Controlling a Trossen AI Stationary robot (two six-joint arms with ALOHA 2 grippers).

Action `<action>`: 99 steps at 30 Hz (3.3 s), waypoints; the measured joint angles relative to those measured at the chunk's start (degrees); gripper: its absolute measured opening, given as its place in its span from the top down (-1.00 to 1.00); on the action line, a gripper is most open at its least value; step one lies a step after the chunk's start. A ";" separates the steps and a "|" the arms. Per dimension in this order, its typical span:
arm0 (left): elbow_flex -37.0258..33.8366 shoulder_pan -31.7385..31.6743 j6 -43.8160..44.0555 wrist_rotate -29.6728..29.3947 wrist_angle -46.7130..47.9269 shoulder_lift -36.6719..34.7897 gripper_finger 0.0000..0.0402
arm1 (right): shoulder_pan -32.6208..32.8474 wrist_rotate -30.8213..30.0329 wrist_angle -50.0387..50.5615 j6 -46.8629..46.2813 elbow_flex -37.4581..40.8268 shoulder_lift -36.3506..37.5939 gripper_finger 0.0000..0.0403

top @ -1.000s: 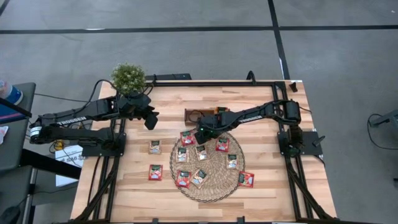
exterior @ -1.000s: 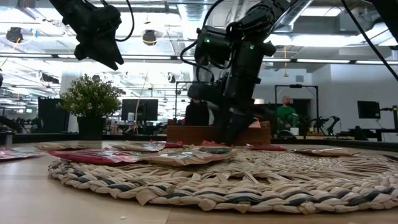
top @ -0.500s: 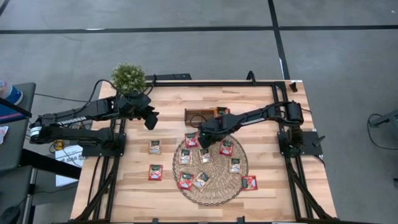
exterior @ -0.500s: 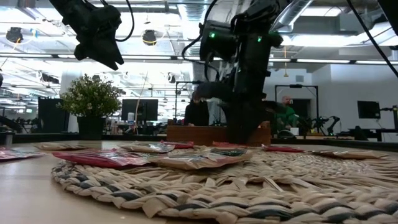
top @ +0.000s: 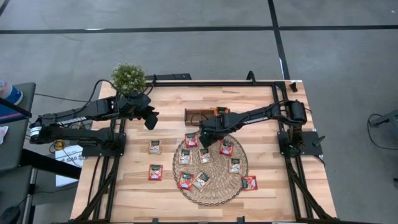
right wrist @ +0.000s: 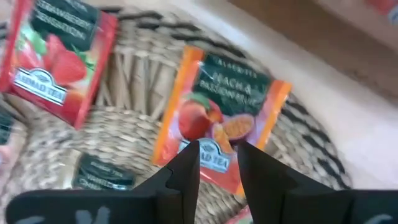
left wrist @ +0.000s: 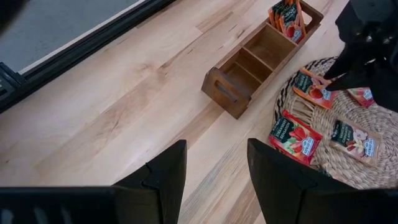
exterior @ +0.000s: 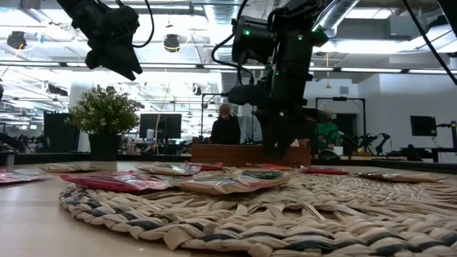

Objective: Pick & Place Tea
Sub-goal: Put the orange tea bag to the right of the wooden organizer

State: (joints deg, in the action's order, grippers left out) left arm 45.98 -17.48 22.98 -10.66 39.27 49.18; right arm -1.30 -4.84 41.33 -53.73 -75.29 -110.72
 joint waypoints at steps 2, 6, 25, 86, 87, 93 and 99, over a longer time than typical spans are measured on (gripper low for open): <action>0.00 -0.01 0.15 0.00 -0.14 -0.01 0.20 | -0.47 0.12 -0.28 0.22 -0.09 0.20 0.50; 0.00 0.01 0.39 0.00 -0.20 0.00 0.20 | -1.67 0.32 -0.22 0.21 -0.07 0.16 0.49; 0.00 -0.01 0.59 0.00 -0.40 0.01 0.20 | -3.74 0.35 0.52 1.21 0.04 -0.30 0.04; 0.00 0.00 0.59 0.00 -2.56 0.01 0.20 | -5.97 -1.04 -6.30 6.24 5.29 -0.28 0.64; 0.00 0.01 0.59 0.00 -2.56 0.01 0.20 | -5.97 -1.14 -6.29 6.24 5.29 -0.28 0.65; 0.00 -0.01 0.57 0.00 -2.56 0.00 0.20 | -5.97 -1.96 -6.27 6.33 5.29 -0.28 0.73; 0.00 -0.01 0.55 0.00 -2.56 0.01 0.20 | -5.97 -2.82 -6.05 6.86 5.29 -0.28 0.85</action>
State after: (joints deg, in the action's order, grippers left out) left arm 45.98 -17.49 23.53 -10.66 36.71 49.19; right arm -7.27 -7.67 35.27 -46.87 -70.00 -111.00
